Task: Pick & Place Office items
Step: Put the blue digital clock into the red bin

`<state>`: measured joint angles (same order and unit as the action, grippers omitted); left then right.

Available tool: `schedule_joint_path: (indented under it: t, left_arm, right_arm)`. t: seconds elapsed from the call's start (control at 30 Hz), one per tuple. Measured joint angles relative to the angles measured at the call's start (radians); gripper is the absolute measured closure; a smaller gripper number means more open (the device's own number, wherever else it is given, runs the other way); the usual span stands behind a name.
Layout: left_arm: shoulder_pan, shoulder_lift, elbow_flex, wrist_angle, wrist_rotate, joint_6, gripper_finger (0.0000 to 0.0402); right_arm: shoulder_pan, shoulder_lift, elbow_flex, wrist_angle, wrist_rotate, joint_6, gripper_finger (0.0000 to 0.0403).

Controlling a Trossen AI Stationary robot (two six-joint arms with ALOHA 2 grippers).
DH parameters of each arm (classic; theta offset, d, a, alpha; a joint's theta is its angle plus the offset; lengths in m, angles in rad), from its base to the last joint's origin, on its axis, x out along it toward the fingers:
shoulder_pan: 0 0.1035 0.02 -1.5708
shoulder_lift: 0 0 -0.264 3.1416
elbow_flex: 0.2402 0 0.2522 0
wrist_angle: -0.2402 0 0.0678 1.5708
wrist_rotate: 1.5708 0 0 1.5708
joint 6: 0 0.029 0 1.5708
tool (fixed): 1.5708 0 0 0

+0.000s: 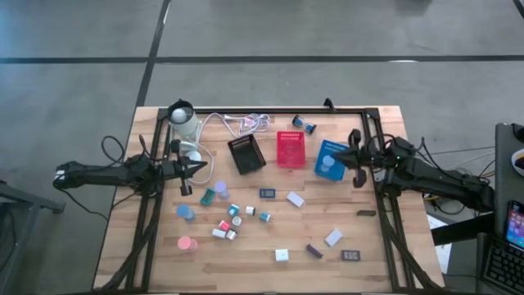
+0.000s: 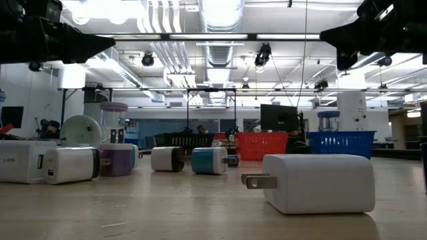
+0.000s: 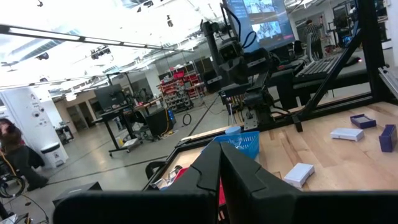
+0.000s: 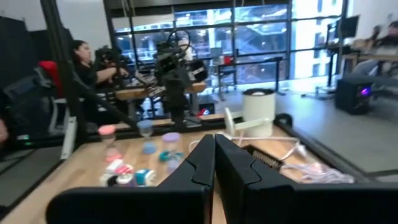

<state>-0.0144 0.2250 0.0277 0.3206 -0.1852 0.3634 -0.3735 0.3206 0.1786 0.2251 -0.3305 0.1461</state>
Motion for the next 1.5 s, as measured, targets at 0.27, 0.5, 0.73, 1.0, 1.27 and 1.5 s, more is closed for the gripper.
schedule_joint_path:
  t: [0.27, 0.5, 0.73, 1.0, 1.27, 1.5]
  left_arm:
    - [0.000, 0.000, 0.000, -0.006, 0.000, -0.003, 0.0388]
    - [0.000, 0.000, 0.000, -0.017, 0.000, -0.018, 0.0388]
    - [0.000, 0.000, 0.000, -0.017, 0.000, -0.020, 0.0388]
    - [0.000, 0.000, 0.000, -0.026, 0.000, -0.024, 0.0388]
    - [0.000, 0.000, 0.000, -0.026, 0.000, -0.060, 0.0388]
    - [0.000, 0.000, 0.000, -0.024, 0.000, -0.078, 0.0388]
  right_arm:
    - [0.159, 0.001, -0.030, 0.025, 0.098, -0.039, 0.0394]
    - [0.309, 0.000, -0.067, 0.124, 0.162, -0.124, 0.0394]
    - [0.341, 0.000, -0.150, 0.253, 0.185, -0.147, 0.0394]
    - [0.341, 0.001, -0.170, 0.278, 0.184, -0.152, 0.0394]
    - [0.341, 0.001, -0.170, 0.278, 0.183, -0.127, 0.0394]
    - [0.341, 0.000, -0.170, 0.278, 0.183, -0.123, 0.0394]
